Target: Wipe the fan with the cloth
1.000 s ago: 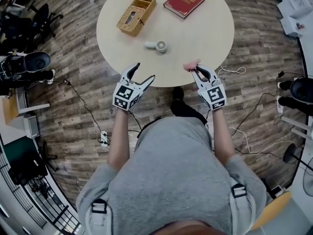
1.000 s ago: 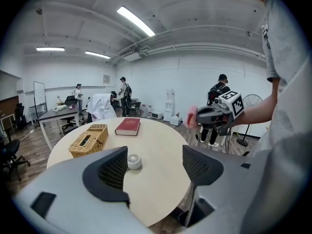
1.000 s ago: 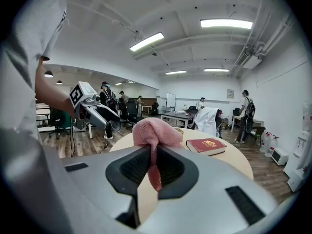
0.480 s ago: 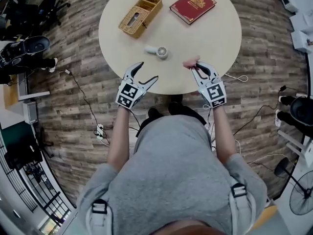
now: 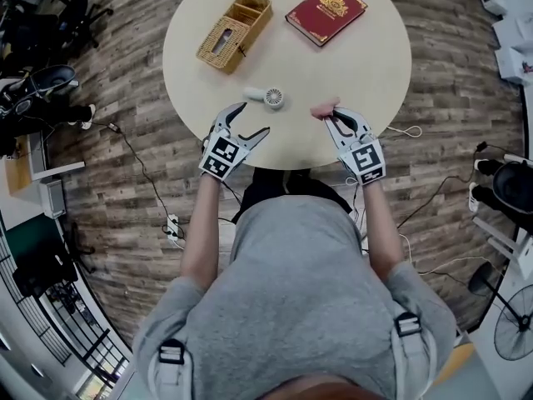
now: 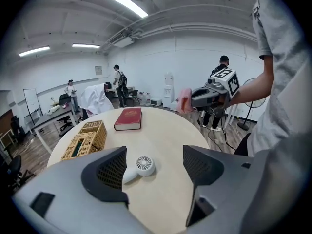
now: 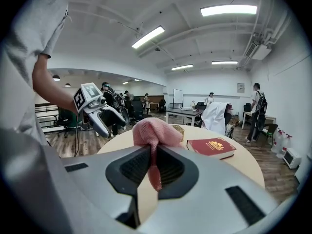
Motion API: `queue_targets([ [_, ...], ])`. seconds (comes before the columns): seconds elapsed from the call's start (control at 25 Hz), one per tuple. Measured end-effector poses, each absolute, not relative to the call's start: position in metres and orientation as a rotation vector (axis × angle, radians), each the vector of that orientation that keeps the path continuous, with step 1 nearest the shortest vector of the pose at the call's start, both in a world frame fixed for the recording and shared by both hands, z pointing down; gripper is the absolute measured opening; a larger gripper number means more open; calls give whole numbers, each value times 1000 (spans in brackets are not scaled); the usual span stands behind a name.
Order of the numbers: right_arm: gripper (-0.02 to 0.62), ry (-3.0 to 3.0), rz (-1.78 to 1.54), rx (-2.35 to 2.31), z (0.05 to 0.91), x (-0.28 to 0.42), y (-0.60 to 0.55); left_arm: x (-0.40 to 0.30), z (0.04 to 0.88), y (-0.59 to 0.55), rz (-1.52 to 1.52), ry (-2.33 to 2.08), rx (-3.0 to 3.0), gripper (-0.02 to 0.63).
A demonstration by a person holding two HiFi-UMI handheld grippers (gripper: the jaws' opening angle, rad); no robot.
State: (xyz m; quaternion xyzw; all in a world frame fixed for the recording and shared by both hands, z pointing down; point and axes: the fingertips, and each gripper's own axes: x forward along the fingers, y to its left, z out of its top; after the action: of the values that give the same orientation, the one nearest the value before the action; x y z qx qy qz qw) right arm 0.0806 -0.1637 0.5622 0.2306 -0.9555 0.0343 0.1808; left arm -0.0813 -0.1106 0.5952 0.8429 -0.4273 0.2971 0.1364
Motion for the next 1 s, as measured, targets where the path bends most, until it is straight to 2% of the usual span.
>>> queue_targets([
  [0.52, 37, -2600, 215, 775, 593, 72, -204, -75, 673, -170, 1048, -855, 2499, 360],
  [1.0, 37, -2525, 323, 812, 627, 71, -220, -63, 758, -188, 1476, -408, 2570, 367],
])
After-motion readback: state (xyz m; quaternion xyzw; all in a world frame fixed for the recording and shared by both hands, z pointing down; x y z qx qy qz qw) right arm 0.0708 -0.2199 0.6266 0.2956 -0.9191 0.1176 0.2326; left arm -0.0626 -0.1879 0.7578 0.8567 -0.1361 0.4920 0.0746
